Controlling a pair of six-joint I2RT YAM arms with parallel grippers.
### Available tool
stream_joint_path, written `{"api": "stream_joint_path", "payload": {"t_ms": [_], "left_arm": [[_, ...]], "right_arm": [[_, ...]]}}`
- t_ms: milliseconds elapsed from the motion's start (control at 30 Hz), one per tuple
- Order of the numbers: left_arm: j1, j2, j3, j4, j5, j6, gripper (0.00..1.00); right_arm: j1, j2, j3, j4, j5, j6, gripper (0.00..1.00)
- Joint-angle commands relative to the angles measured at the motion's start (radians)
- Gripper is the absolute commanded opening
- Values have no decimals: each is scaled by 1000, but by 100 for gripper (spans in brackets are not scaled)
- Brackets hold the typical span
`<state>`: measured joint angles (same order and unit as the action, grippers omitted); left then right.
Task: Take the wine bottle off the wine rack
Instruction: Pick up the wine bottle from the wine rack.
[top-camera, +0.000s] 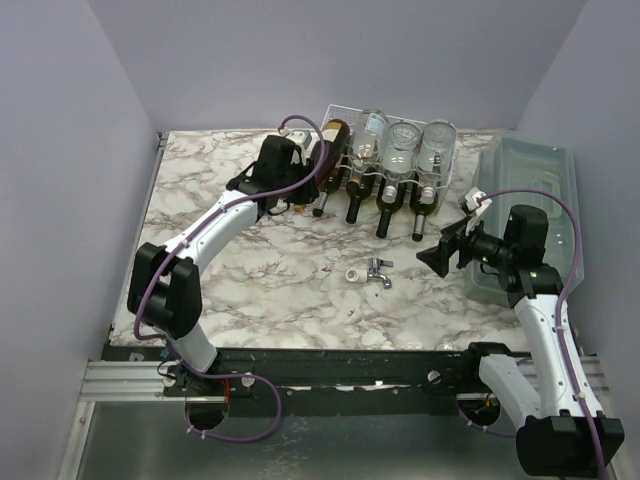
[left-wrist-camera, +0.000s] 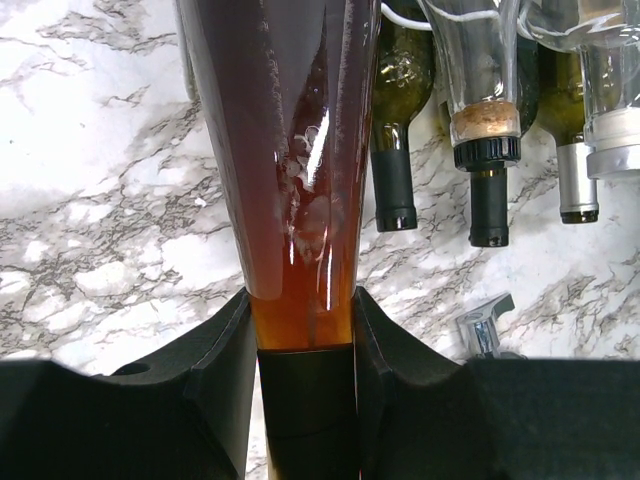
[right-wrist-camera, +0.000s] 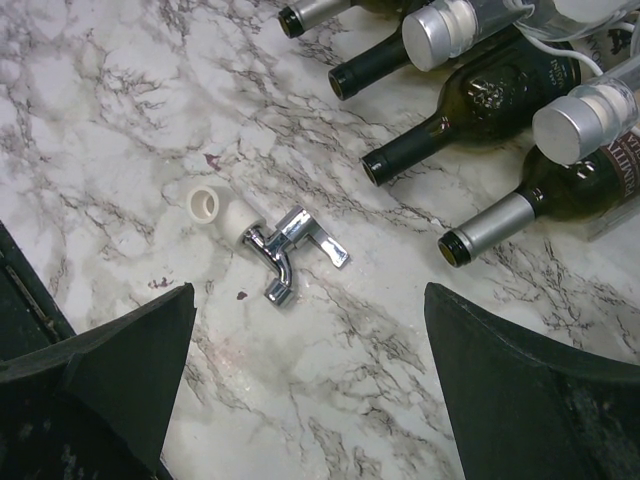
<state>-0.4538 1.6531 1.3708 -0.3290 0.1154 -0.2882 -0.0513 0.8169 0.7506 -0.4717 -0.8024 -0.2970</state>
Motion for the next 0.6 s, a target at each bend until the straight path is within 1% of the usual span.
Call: {"api": "stream_joint_path", "payload": {"t_ms": [0, 100, 167, 233, 367, 467, 567], "left_arm": [[6, -135, 42, 368, -13, -3, 0], [6, -130, 29, 370, -11, -11, 0], [7, -132, 19, 372, -8, -16, 0], [7, -133, 9, 374, -5, -20, 0], [7, -136, -5, 377, -13, -26, 0], [9, -141, -15, 381, -30, -39, 0], [9, -146, -35, 391, -46, -65, 0]], "right_arm": [[6, 20, -1, 5, -88, -18, 100], [11, 104, 31, 30, -217, 37, 100], [33, 169, 81, 70, -226, 126, 100], [69, 243, 151, 88, -228, 181, 100], [221, 404, 339, 98, -147, 276, 100], [332, 521, 478, 137, -65, 397, 100], [409, 641, 609, 195, 13, 540, 100]]}}
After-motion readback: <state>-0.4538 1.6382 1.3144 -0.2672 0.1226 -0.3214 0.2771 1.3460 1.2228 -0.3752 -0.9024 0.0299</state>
